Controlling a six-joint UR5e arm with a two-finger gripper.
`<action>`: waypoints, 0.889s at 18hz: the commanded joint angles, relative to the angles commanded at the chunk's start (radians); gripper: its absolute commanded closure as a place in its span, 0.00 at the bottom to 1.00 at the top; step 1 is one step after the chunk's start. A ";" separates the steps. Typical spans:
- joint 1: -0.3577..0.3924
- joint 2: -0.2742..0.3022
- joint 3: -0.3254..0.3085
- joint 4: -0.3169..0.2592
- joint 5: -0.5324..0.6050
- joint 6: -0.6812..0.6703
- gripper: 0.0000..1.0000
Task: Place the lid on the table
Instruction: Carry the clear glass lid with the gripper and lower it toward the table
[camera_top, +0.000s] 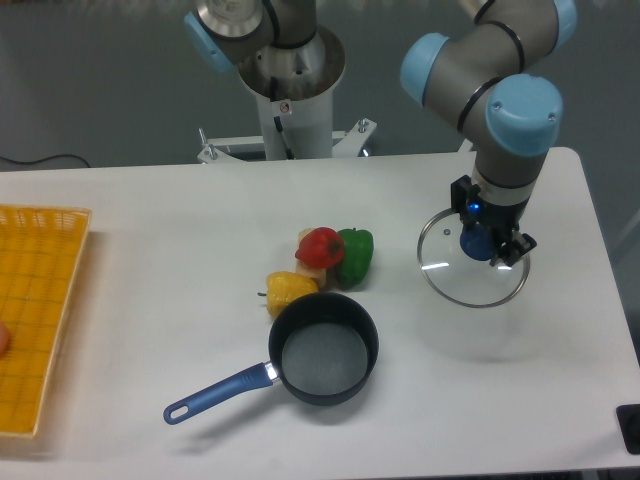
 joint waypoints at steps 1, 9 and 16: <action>0.002 -0.002 -0.002 0.002 0.000 0.000 0.40; 0.014 -0.020 -0.003 0.003 0.002 0.000 0.40; 0.020 -0.064 -0.003 0.069 0.003 0.002 0.40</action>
